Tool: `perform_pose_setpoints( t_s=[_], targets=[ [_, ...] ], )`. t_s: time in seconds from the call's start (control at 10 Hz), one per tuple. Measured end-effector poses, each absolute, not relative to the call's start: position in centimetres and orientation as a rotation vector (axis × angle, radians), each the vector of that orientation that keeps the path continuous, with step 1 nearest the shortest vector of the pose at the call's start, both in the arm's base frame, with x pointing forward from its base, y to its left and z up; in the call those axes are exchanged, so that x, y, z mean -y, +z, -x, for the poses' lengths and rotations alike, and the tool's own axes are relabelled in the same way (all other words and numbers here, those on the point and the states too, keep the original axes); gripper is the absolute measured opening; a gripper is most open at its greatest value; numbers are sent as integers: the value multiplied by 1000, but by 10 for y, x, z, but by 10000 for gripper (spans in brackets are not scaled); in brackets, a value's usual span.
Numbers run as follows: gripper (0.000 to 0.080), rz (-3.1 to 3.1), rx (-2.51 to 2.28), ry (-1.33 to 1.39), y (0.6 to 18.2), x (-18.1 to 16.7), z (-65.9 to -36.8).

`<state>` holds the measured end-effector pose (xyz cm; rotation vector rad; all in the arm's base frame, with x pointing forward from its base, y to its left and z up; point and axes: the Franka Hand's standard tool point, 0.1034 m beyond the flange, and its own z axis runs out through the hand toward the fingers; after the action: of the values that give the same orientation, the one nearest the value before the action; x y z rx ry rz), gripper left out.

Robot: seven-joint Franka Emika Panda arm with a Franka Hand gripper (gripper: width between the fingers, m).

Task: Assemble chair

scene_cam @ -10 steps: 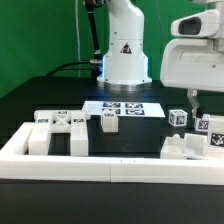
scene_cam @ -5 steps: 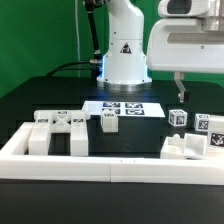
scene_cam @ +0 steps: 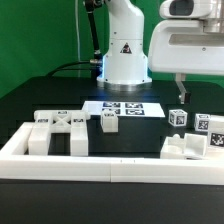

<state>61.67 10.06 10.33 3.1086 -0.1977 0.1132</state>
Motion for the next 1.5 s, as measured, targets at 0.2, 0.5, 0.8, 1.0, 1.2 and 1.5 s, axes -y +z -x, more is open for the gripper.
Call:
perform_pose_setpoints(
  t_s=[0.2,0.5,0.8,1.0,1.2,1.5],
  targets=[
    [648,-3104,-40,95,99,-92,-602],
    [648,-3095,-191,83,100,-82,-598],
    [648,-3058,-468,95,87,-63,-586],
    [648,-3056,-487,40,79,-29,-567],
    [648,-3051,-477,1,74,4,-552],
    [648,-3050,-474,-7,72,17,-549]
  ],
)
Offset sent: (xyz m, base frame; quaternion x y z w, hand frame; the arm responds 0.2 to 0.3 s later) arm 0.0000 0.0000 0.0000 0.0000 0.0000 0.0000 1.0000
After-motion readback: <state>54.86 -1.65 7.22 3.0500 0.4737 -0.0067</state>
